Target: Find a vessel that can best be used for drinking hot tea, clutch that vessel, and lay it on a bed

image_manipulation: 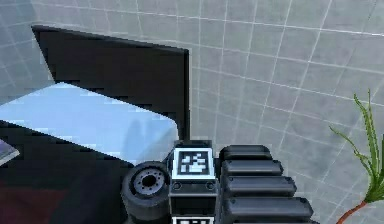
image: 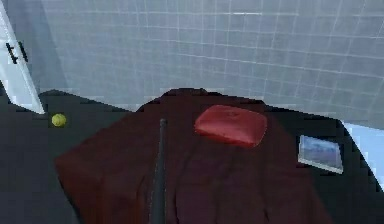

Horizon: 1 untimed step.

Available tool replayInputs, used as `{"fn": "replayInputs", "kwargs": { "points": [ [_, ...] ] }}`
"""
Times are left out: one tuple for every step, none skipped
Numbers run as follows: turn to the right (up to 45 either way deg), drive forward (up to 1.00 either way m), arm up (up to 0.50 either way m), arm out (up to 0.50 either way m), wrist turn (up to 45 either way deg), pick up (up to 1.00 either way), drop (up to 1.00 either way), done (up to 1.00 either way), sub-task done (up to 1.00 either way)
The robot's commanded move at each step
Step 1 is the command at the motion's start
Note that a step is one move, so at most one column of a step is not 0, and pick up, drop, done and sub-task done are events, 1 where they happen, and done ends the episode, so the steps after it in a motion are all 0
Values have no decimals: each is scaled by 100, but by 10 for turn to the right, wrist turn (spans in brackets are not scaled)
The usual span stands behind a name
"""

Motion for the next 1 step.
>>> {"fn": "replayInputs", "kwargs": {
  "points": [
    [-450, 0, 0, 0, 0, 0, 0, 0, 0]
  ]
}}
